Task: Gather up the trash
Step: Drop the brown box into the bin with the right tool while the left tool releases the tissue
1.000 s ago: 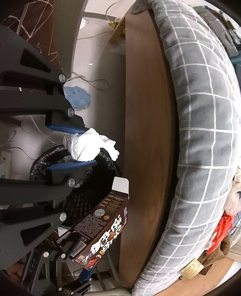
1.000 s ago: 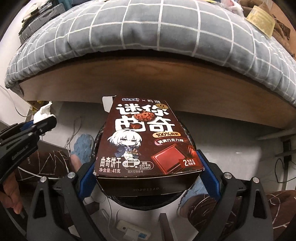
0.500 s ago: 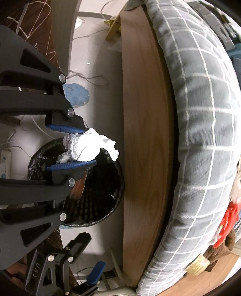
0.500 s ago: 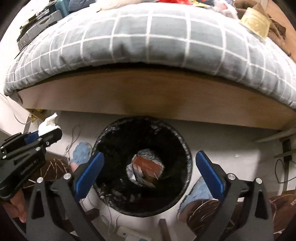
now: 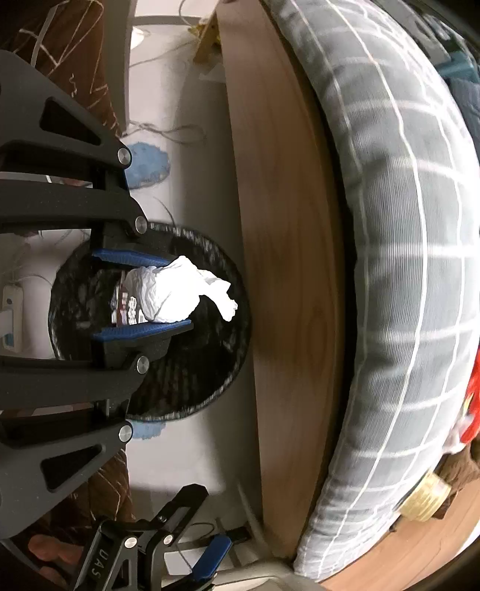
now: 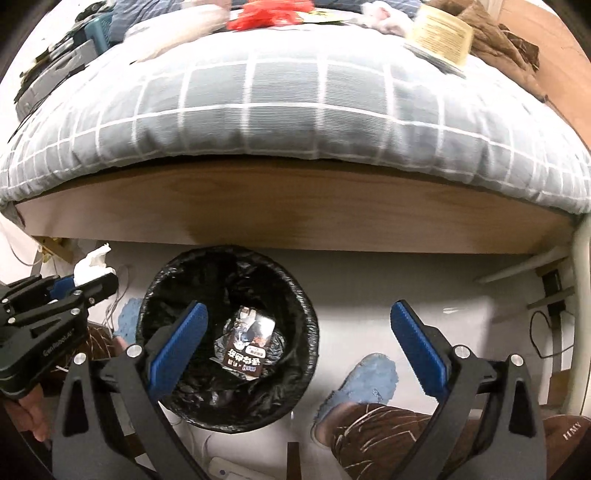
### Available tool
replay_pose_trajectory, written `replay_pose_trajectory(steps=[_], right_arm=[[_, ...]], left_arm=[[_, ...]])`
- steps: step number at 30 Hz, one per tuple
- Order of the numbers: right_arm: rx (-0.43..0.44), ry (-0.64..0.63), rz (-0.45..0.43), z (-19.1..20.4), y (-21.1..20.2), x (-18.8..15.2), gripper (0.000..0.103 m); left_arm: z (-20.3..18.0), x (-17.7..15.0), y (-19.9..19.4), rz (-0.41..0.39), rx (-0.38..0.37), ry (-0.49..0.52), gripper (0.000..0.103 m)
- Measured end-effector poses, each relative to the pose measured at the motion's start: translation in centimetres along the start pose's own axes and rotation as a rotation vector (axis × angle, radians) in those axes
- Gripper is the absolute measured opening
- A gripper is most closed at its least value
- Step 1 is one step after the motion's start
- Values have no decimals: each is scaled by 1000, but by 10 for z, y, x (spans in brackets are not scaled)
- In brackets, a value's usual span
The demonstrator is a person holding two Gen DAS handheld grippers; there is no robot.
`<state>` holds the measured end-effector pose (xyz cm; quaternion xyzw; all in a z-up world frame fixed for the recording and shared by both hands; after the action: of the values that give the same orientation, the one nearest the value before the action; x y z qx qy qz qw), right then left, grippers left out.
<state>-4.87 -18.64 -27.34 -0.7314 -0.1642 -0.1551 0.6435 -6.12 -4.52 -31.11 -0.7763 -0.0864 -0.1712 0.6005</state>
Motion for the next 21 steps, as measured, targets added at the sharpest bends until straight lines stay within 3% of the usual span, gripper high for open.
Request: replay_pose_trajectory(steps=[11,21], right_arm=[[-18,68,32,-37,9,-8,95],[-50,85,66,-47,30,-14,95]], left_arm=[[-40,-4,39,53,-37,53,26],[-36,-12,64,96,-28,36,28]])
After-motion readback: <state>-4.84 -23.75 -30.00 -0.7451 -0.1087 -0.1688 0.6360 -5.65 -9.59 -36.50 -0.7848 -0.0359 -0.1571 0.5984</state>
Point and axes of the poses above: each gripper's, at about its wrist camera, not at the fingertips, and y roughly the way its jaws point, z to its left, x to its top, the point moved 10 cm from there along y, roughly the way its jaws point, and after that the axes turned 8 degrees about -x, right-handed, at the moved point
